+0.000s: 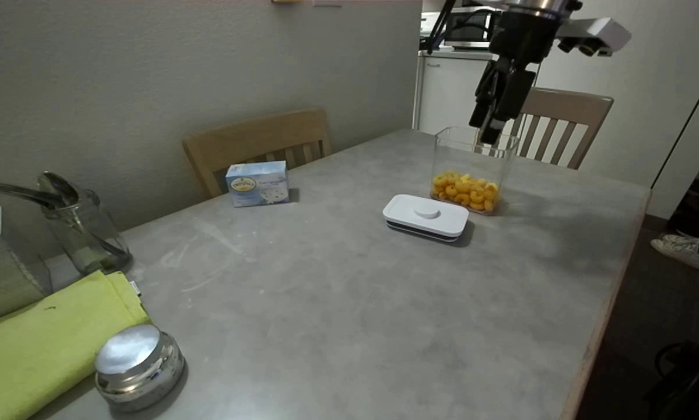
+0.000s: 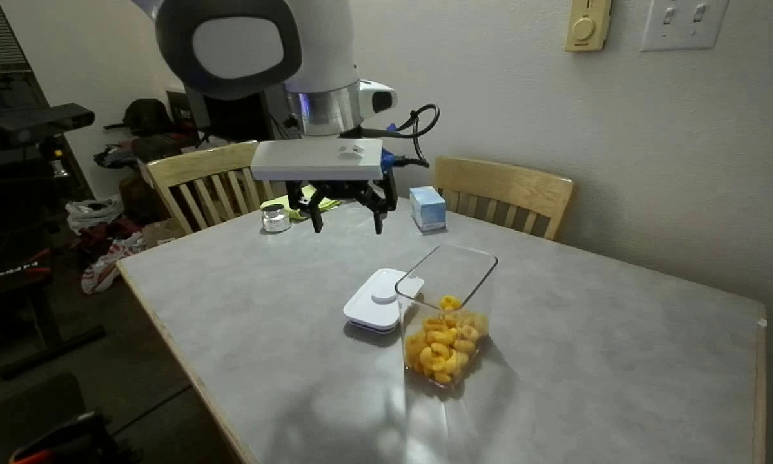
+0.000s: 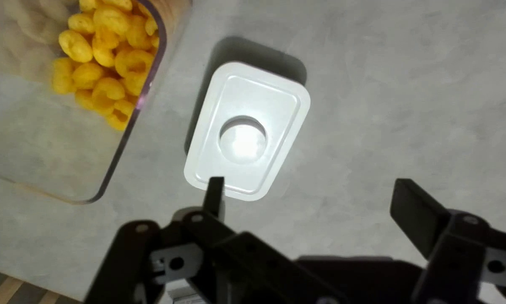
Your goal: Pick the lid and cover the container
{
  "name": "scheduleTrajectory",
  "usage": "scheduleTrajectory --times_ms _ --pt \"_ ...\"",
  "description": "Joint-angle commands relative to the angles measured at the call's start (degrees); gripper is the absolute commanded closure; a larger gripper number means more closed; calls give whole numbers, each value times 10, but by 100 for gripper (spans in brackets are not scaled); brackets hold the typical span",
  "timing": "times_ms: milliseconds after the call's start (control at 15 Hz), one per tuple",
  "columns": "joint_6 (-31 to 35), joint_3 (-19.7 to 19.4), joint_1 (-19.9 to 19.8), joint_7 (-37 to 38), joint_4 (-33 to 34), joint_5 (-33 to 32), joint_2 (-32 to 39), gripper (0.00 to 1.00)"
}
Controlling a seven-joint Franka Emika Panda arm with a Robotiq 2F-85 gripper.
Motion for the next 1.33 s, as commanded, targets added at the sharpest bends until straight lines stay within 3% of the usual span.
scheduleTrajectory --times_ms 0,267,400,467,733,933,1267 --pt "-55 32 -41 11 85 -53 79 0" --pt "-40 49 -60 38 135 -126 148 0" --pt "-32 74 -80 7 150 -113 167 0" --pt "-32 72 -77 37 123 -125 142 0" --pt "-32 84 -86 30 143 -125 164 0" --pt "-11 61 -64 146 123 -162 157 0" --pt "-38 67 -53 308 130 -241 166 0"
